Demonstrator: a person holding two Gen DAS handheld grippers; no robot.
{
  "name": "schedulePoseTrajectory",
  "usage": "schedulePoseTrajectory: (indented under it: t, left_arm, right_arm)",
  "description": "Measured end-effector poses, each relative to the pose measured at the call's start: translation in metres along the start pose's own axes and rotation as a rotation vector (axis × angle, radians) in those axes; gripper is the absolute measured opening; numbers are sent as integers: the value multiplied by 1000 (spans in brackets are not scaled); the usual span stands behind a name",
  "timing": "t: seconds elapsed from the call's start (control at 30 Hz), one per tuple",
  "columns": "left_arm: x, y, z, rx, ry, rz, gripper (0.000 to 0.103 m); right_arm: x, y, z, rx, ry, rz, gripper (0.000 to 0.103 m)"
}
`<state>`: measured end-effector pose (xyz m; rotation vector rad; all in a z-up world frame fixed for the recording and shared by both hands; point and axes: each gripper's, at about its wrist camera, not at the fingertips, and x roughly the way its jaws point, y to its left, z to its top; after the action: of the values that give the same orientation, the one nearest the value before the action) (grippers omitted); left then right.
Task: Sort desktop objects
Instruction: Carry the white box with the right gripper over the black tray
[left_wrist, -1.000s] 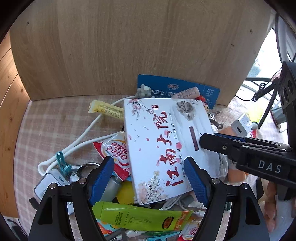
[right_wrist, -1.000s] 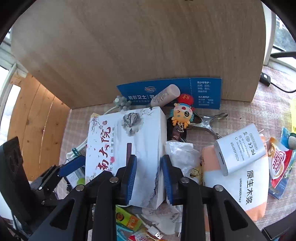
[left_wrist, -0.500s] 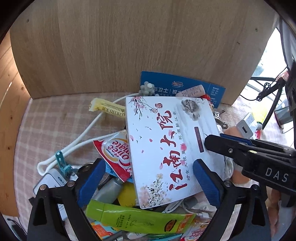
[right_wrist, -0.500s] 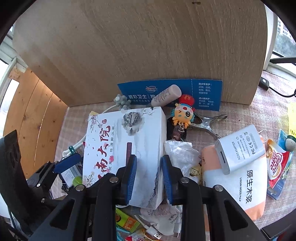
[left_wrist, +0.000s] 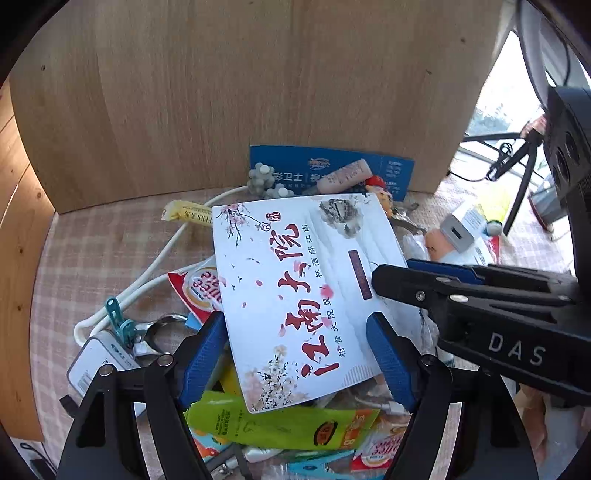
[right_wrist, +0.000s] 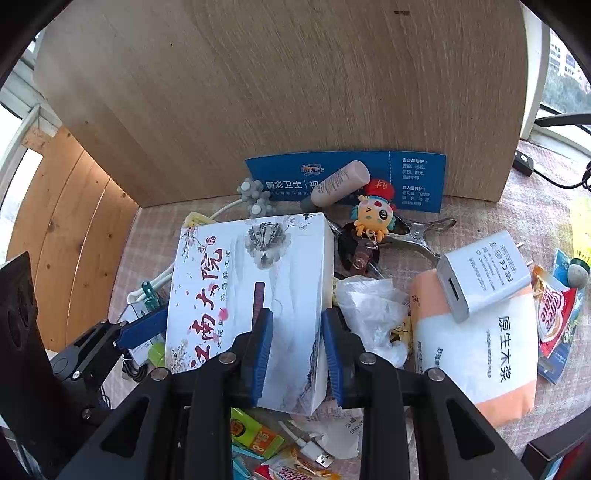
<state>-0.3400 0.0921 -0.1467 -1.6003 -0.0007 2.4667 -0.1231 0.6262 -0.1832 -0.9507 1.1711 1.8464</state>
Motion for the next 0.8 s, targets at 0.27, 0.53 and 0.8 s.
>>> schedulePoseTrajectory:
  t: [0.27,0.53,0.8]
  left_arm:
    - [-44,-13,-18,-11,-46,-35,80]
    - [-110,-53,-48,22,-112,-80,80]
    - [-155,-147,-79,134,-159,-134,80]
  right_arm:
    - [-40,9,-26,-18,-38,21,26]
    - [-110,4,-75,-15,-105,10,26]
    - [-192,-32,-142,58,-187,-40,26]
